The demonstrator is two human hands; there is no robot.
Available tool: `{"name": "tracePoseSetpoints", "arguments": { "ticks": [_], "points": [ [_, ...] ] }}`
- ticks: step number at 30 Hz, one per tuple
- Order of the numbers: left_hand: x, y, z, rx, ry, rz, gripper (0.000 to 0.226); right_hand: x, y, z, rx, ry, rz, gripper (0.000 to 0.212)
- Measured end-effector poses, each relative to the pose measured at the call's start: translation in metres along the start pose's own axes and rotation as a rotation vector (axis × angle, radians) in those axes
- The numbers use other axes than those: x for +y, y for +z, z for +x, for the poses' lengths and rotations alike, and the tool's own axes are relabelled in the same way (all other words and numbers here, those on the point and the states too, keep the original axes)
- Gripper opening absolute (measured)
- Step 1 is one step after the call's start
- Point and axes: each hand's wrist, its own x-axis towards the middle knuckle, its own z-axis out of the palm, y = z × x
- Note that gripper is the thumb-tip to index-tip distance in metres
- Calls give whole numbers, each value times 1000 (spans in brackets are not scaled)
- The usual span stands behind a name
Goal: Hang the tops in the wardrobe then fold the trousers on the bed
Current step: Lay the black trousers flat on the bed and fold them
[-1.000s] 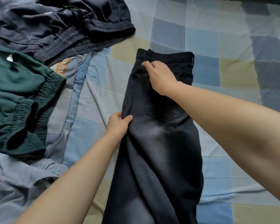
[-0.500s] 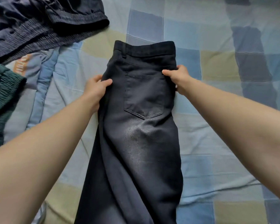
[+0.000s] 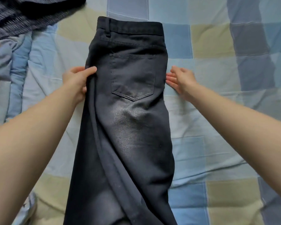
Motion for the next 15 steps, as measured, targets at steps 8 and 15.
{"name": "tracePoseSetpoints", "arguments": {
  "ticks": [8, 15],
  "points": [
    [-64, -41, -118, 27, -56, 346, 48, 97, -62, -142, -245, -203, -612, 24],
    [-92, -55, -128, 0, -195, 296, 18, 90, -34, -153, -201, -302, -693, 17]
  ]
}}
